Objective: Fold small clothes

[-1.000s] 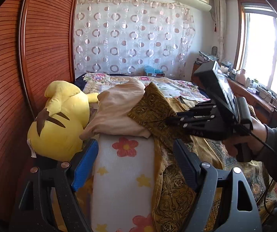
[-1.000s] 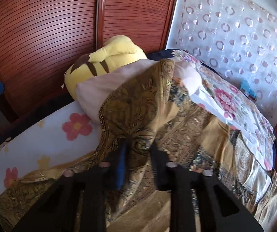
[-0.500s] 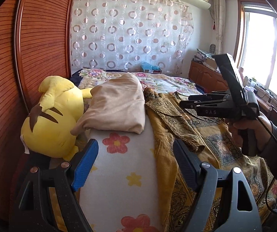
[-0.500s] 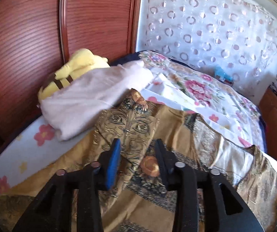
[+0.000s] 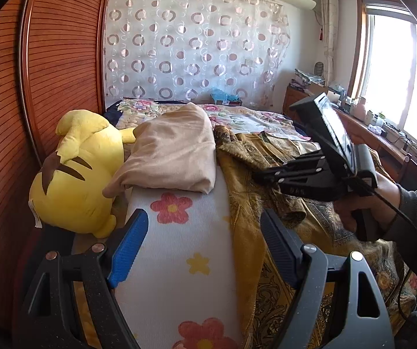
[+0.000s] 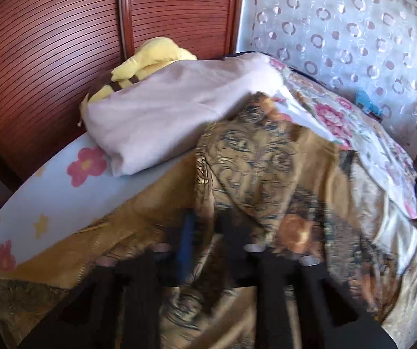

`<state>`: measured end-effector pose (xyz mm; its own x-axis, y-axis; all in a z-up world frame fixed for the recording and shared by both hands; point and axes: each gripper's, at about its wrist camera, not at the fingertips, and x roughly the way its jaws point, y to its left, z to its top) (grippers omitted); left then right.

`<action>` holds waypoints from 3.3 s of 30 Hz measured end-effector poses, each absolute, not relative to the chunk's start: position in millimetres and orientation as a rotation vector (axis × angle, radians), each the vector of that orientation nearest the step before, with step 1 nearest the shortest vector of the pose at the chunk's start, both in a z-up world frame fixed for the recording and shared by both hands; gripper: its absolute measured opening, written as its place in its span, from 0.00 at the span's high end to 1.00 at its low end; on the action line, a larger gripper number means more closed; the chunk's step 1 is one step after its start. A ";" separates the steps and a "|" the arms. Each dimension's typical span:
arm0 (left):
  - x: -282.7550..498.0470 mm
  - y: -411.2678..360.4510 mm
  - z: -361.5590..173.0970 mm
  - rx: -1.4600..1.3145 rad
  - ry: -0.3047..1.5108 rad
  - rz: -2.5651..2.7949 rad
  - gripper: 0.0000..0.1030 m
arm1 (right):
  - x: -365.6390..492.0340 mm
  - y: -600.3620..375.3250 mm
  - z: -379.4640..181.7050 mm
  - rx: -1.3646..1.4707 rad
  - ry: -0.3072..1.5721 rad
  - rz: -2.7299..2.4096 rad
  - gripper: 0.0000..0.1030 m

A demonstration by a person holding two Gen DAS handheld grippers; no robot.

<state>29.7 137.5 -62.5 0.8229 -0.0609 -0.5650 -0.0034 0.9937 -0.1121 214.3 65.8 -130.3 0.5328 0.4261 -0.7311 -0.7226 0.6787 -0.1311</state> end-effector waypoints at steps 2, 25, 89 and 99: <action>30.8 135.0 -62.7 -0.110 0.605 -0.035 0.22 | 213.7 53.5 -120.9 -0.434 0.707 0.700 0.94; 140.2 85.1 -60.5 0.023 0.702 -0.141 0.22 | 174.5 -123.0 -91.3 -0.344 0.736 0.425 0.57; 129.1 49.5 13.1 0.009 0.399 -0.181 0.20 | 157.7 -191.1 -94.8 -0.232 0.779 0.384 0.52; 107.8 46.7 -0.3 -0.079 0.436 -0.149 0.20 | 157.2 -193.0 -93.7 -0.231 0.775 0.377 0.51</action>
